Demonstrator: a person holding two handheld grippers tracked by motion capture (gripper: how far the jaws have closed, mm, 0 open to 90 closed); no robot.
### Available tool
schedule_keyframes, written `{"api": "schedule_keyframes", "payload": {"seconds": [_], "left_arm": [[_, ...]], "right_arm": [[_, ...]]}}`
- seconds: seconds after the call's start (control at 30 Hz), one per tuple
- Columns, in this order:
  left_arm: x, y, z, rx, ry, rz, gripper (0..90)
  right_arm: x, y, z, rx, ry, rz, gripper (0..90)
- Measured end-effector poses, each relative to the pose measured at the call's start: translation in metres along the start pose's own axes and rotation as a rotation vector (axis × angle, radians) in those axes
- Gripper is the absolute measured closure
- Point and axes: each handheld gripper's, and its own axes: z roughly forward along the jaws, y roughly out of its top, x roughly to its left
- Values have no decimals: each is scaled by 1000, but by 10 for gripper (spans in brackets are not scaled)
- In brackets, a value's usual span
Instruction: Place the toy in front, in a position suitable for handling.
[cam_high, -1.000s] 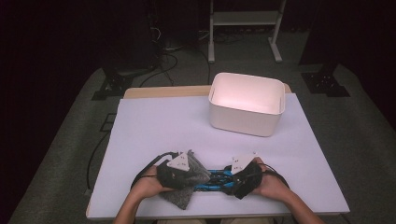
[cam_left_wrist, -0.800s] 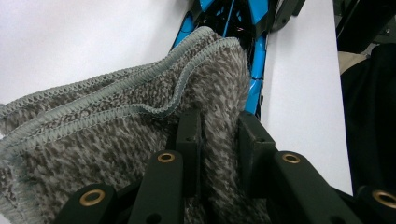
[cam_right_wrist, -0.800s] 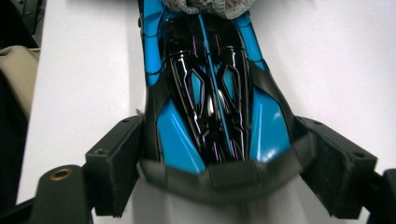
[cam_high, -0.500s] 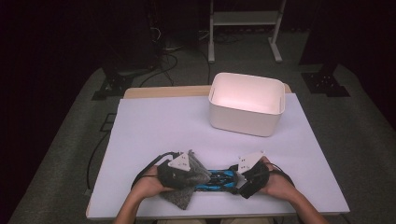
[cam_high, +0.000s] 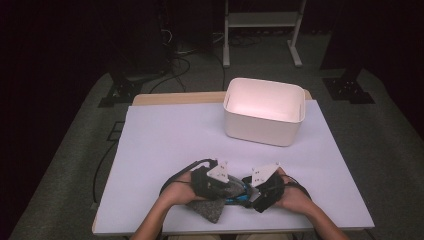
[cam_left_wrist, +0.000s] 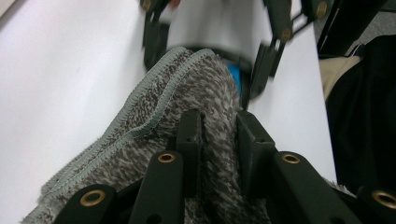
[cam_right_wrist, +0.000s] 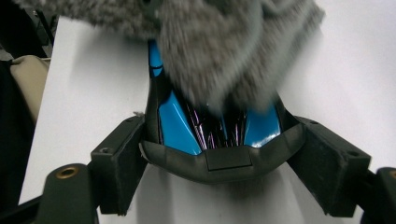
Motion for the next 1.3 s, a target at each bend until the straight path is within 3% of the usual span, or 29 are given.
{"api": "schedule_keyframes", "payload": {"seconds": [0.13, 0.2, 0.33, 0.57, 0.8, 1.07, 1.17, 1.3], "left_arm": [[-2, 16, 15, 19, -27, 48, 731], [-2, 18, 21, 31, -31, 52, 732], [1, 15, 20, 15, -44, 31, 734], [1, 5, 8, 17, -21, 10, 733], [6, -21, -12, -11, 22, -47, 733], [13, -66, -29, -36, 76, -168, 733], [15, -78, -34, -55, 72, -207, 729], [17, -81, -35, -75, 59, -227, 728]], "right_arm": [[1, 2, 3, -9, 1, 1, 217], [2, 2, 4, -10, 4, 8, 217], [0, 0, 3, -17, 7, 11, 218], [1, 1, 4, -10, 5, 8, 219], [0, 1, 4, -13, 7, 9, 219], [0, 0, 3, -14, 7, 11, 220], [0, 0, 4, -15, 7, 11, 219], [0, -1, 4, -20, 7, 5, 219]]}}
